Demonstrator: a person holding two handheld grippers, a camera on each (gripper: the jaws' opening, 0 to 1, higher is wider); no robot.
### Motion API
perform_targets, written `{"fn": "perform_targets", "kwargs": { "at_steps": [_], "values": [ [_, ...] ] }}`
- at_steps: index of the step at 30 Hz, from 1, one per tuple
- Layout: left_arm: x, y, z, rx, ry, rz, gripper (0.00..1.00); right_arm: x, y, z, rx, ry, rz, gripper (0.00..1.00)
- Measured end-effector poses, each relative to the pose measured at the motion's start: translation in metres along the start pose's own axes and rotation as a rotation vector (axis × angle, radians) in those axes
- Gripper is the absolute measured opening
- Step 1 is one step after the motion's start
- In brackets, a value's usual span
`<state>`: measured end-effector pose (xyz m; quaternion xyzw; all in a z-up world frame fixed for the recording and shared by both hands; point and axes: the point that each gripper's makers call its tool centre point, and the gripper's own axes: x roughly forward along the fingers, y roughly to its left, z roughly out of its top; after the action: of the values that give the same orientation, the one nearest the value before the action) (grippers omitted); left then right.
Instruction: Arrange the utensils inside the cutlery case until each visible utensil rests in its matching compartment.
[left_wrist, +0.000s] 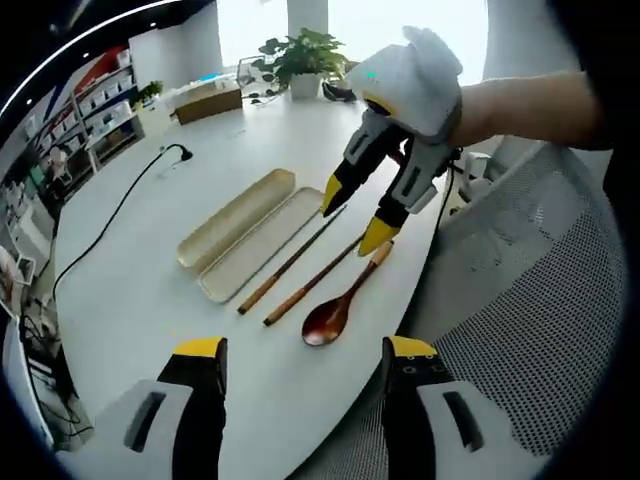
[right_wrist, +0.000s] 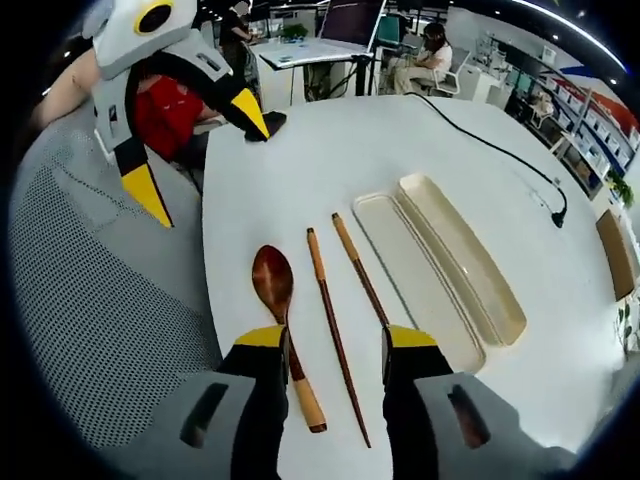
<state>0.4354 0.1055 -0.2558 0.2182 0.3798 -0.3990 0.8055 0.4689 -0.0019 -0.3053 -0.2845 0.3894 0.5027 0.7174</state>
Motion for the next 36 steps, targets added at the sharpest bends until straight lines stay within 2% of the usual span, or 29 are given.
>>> {"fn": "perform_targets", "kwargs": {
  "at_steps": [2,7,9,11,18,26,36],
  "values": [
    [0.0,0.0,0.0,0.003,0.002,0.0,0.64,0.003,0.0,-0.002,-0.015,0.017,0.008,0.28],
    [-0.001,0.0,0.001,0.01,-0.004,-0.001,0.61,0.012,0.0,-0.006,-0.016,0.057,0.028,0.34],
    [-0.002,0.0,0.002,0.002,-0.009,-0.005,0.53,0.016,0.0,-0.008,-0.029,0.071,0.036,0.29],
    [-0.003,0.0,0.003,-0.025,-0.01,-0.008,0.49,0.02,0.0,-0.008,-0.033,0.084,0.041,0.3],
    [-0.001,-0.004,-0.001,0.014,0.01,-0.021,0.5,0.032,0.002,-0.015,-0.08,0.151,0.078,0.27],
    [-0.005,0.004,0.013,0.03,-0.05,0.019,0.5,0.042,0.003,-0.021,-0.102,0.198,0.108,0.24],
    [-0.004,0.004,0.014,0.056,-0.05,0.021,0.5,0.052,0.008,-0.023,-0.14,0.243,0.133,0.2]
  ]
}}
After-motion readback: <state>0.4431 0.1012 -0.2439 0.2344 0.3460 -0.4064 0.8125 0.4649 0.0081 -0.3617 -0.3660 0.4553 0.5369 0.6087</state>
